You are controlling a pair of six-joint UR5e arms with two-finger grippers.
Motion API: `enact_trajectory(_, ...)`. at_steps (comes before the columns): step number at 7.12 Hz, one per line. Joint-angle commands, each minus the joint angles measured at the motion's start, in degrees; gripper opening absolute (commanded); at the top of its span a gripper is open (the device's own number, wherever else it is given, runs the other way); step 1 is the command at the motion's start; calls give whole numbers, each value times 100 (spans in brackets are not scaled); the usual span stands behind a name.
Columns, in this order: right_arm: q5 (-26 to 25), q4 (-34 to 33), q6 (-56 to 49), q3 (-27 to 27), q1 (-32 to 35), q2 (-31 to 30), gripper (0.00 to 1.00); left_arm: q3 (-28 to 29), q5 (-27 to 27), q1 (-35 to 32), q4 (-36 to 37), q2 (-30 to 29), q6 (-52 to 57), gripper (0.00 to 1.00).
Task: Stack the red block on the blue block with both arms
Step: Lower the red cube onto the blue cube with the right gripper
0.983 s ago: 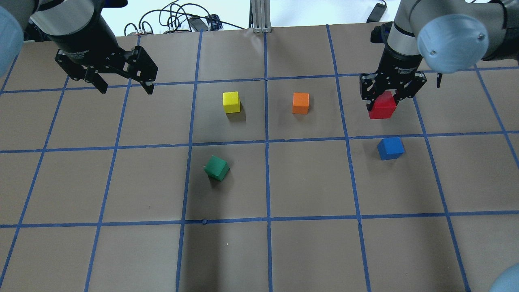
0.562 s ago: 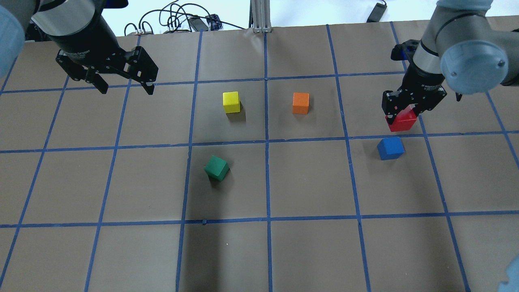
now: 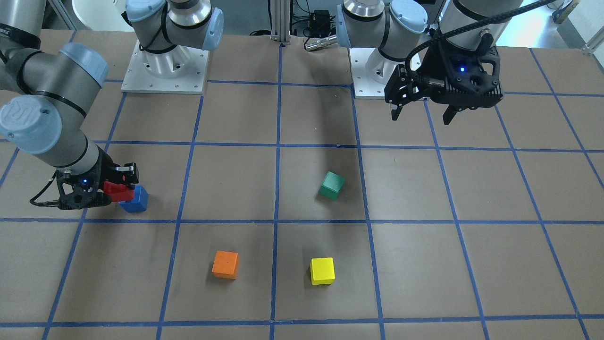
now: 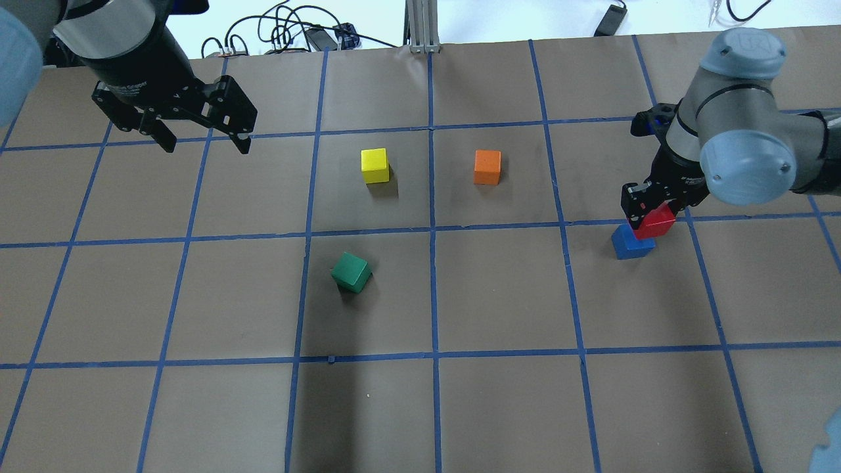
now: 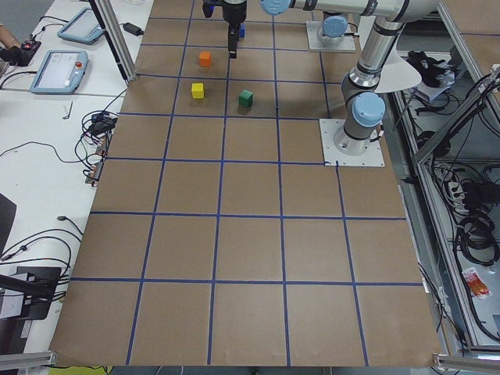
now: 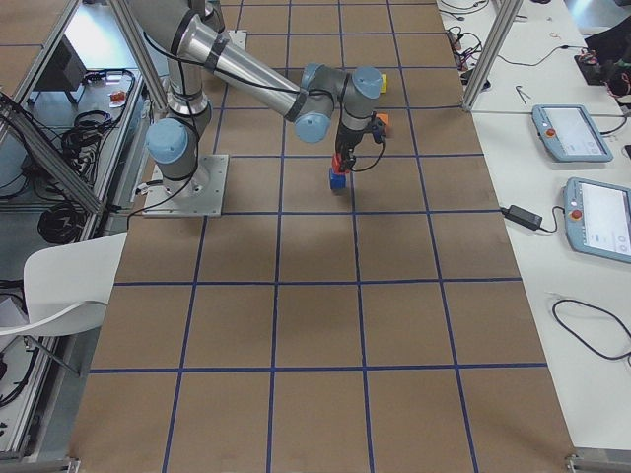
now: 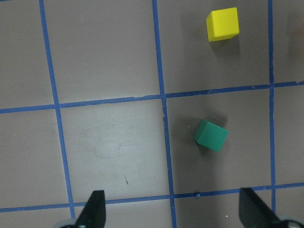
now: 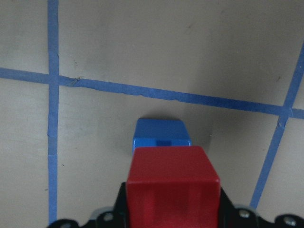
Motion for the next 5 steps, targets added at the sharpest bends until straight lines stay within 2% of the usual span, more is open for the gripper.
enact_trajectory(1, 6, -62, -17, 39, -2, 20, 0, 1, 0, 0, -8, 12, -1, 100)
enact_trajectory(4, 59, -106, 18, 135, -2, 38, 12, 1, 0, 0, -8, 21, 8, 100)
enact_trajectory(5, 59, -106, 27, 153, -2, 55, 22, 1, 0, 0, -8, 21, 8, 100)
